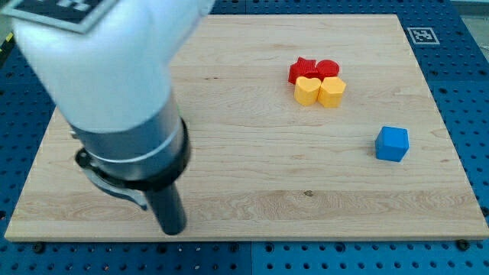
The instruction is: Place your arm at the bottom right corner of the board
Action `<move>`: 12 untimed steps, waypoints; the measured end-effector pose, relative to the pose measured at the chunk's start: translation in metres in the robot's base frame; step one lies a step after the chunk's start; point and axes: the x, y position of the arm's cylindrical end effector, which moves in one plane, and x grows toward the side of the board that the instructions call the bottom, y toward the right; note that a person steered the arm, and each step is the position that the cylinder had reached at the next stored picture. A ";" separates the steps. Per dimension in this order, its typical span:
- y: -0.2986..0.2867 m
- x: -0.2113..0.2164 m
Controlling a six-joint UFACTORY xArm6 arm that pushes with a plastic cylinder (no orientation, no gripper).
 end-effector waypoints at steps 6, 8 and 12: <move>0.124 0.001; 0.129 0.001; 0.248 -0.015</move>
